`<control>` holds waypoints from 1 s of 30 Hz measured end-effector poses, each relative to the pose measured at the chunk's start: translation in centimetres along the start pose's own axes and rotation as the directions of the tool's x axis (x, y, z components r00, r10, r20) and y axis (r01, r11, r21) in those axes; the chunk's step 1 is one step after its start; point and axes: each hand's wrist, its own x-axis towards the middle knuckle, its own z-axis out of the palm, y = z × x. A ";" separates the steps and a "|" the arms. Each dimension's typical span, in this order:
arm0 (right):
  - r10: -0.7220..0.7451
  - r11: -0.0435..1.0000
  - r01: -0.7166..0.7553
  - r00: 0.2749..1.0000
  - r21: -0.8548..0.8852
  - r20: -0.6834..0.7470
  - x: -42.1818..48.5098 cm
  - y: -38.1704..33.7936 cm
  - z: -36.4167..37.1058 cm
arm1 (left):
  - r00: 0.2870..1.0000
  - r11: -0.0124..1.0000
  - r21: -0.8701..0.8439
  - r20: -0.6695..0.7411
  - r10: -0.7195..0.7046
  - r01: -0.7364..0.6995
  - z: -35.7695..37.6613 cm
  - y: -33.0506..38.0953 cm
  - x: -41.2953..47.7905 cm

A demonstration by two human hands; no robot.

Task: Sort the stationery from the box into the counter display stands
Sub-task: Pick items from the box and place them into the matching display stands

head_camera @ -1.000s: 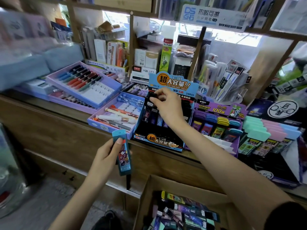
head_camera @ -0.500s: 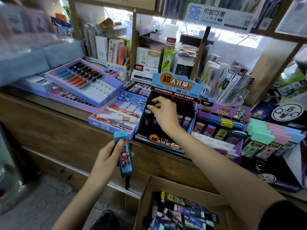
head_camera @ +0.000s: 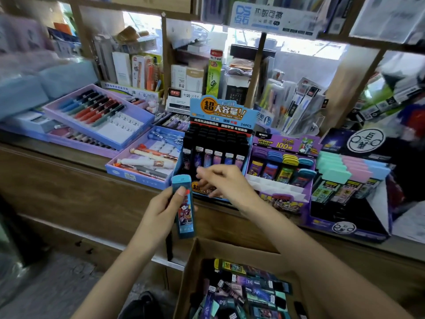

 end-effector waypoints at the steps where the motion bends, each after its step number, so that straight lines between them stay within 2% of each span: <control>1: -0.017 0.999 0.017 1.000 0.028 0.017 -1.1 0.2 -0.3 | 0.999 1.000 0.002 0.034 0.009 -0.009 0.7 0.2 0.0; 7: -0.077 0.996 0.072 0.993 -0.058 -0.093 -5.7 0.8 -4.3 | 0.965 0.997 0.010 0.254 0.068 -0.072 6.1 1.3 0.0; 12: -0.022 0.999 0.016 0.987 -0.039 -0.160 -9.0 1.5 -9.0 | 0.908 0.984 0.108 0.410 0.086 -0.142 11.2 1.8 0.3; 15: -0.014 0.998 -0.001 0.967 -0.062 -0.254 -10.2 1.7 -11.8 | 0.888 0.956 0.193 0.445 0.115 -0.220 13.6 2.2 0.6; 17: -0.027 0.998 0.008 0.940 -0.057 -0.340 -10.4 1.7 -13.9 | 0.899 0.901 0.318 0.410 0.152 -0.297 14.7 2.2 1.1; 21: -0.117 0.981 0.021 0.861 -0.194 -0.495 -9.6 1.4 -18.0 | 0.914 0.661 0.636 0.339 0.225 -0.399 15.4 1.7 2.9; 26: -0.182 0.963 0.034 0.815 -0.269 -0.551 -7.7 1.7 -19.8 | 0.926 0.471 0.800 0.354 0.130 -0.372 15.1 0.3 4.1; 30: -0.239 0.915 -0.009 0.794 -0.404 -0.558 -6.7 2.9 -19.8 | 0.899 0.424 0.794 0.409 0.156 -0.435 14.3 -0.8 3.9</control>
